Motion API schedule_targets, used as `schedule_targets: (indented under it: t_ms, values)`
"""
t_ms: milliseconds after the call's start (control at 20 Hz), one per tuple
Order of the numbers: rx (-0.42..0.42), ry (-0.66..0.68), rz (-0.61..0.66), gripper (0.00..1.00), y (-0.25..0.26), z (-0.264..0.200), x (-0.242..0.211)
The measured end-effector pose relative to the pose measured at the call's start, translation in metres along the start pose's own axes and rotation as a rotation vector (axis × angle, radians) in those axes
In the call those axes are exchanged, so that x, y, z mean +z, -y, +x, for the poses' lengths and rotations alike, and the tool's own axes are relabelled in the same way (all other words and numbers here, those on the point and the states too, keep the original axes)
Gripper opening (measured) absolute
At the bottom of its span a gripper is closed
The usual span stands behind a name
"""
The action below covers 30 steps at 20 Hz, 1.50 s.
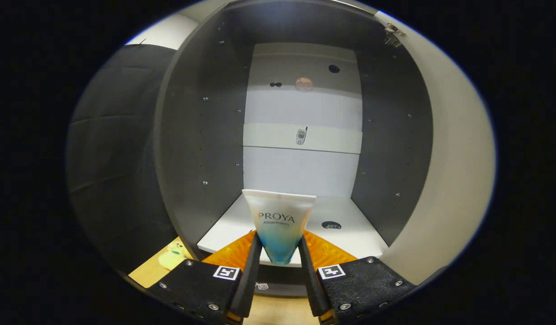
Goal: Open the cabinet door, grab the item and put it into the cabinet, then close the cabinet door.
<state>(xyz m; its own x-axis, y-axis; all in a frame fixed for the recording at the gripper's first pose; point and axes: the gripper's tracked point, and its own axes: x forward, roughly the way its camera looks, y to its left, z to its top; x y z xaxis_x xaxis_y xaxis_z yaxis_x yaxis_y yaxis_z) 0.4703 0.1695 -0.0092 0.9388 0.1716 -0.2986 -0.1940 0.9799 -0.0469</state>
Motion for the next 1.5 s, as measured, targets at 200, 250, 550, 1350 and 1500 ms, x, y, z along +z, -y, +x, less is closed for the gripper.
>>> schedule_targets:
  t_ms: [200, 250, 550, 1350, 1500]
  values:
    - [-0.021, -0.017, 0.001, 0.49, 0.009, 0.032, 0.002]
    - [-0.023, -0.026, 0.008, 0.49, 0.01, 0.039, 0.001]
    - [-0.016, -0.081, 0.028, 0.49, 0.014, 0.071, -0.005]
    - [-0.047, -0.039, 0.005, 0.86, 0.013, 0.059, 0.004]
    - [-0.051, 0.012, 0.027, 0.94, 0.013, 0.036, 0.013]
